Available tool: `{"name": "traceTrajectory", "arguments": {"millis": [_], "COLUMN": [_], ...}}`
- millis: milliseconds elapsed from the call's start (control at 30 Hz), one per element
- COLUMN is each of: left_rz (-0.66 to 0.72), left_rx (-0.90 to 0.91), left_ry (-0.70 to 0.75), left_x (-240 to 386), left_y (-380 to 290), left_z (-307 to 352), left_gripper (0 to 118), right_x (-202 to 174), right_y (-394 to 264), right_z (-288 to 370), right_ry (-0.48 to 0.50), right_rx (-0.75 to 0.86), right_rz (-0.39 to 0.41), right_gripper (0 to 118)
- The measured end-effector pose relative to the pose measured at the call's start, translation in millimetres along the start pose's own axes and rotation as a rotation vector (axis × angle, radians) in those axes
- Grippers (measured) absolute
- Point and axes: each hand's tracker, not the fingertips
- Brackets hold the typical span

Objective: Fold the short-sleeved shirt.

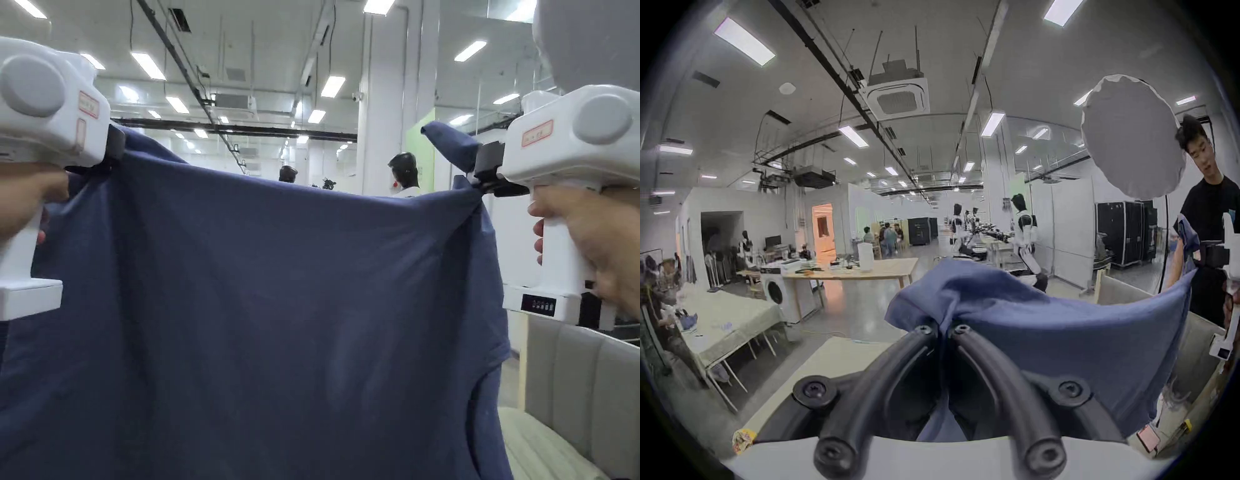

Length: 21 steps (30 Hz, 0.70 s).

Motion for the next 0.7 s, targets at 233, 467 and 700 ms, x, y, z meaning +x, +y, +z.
{"name": "traceTrajectory", "arguments": {"millis": [233, 467, 700], "left_rz": [0.016, 0.018, 0.005], "left_rx": [0.004, 0.066, 0.146], "left_ry": [0.022, 0.044, 0.082], "left_x": [-2.7, 1.1, 3.8], "left_y": [40.2, 87.8, 107.4], "left_z": [-69.7, -115.0, -130.4], "left_gripper": [1, 1, 1], "right_x": [-9.5, -21.0, -27.3], "right_y": [46.0, 98.6, 118.8], "right_z": [-50.6, -94.1, -112.6], "right_ry": [-0.033, -0.071, -0.081], "right_rx": [0.031, 0.103, 0.172], "right_rz": [-0.017, -0.033, -0.008], "right_gripper": [10, 10, 10]}}
